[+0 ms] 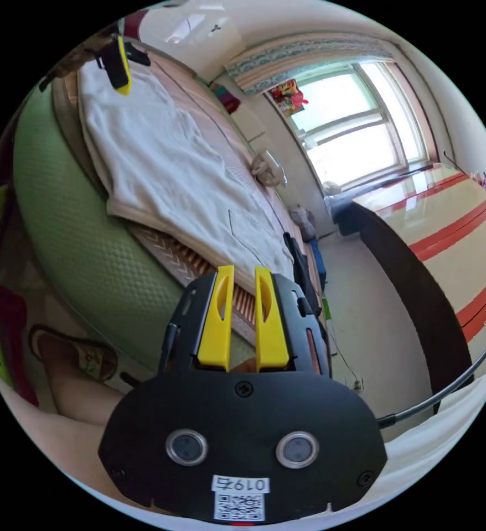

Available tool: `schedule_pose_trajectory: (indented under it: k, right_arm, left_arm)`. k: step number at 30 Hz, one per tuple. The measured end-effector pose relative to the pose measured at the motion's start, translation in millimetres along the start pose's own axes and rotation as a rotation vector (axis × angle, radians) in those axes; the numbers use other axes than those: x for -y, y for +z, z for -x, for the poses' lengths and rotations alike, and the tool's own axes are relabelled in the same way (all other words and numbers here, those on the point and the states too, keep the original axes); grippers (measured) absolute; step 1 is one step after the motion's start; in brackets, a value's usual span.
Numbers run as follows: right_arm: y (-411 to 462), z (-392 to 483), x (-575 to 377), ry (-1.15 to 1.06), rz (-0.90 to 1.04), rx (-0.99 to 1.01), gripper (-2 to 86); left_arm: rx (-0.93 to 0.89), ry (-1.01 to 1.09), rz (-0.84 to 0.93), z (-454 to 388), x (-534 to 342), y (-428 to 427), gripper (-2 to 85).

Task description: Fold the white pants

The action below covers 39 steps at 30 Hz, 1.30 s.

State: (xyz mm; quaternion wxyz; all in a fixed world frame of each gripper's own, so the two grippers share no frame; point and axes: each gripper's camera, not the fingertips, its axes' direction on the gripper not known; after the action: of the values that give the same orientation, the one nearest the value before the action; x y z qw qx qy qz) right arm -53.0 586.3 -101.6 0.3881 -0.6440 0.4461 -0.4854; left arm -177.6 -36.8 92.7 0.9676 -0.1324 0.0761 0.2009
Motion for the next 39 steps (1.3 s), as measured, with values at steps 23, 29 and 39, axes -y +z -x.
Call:
schedule_pose_trajectory:
  k: [23, 29, 39]
  right_arm:
    - [-76, 102, 92, -0.159, -0.059, 0.001, 9.0]
    - [-77, 117, 114, -0.179, -0.025, -0.054, 8.7]
    - [-80, 149, 166, -0.149, 0.145, -0.146, 7.8]
  left_arm:
    - [-0.017, -0.078, 0.014, -45, 14, 38, 1.0]
    - [0.006, -0.055, 0.015, -59, 17, 42, 1.0]
    - [0.084, 0.032, 0.044, -84, 23, 49, 1.2]
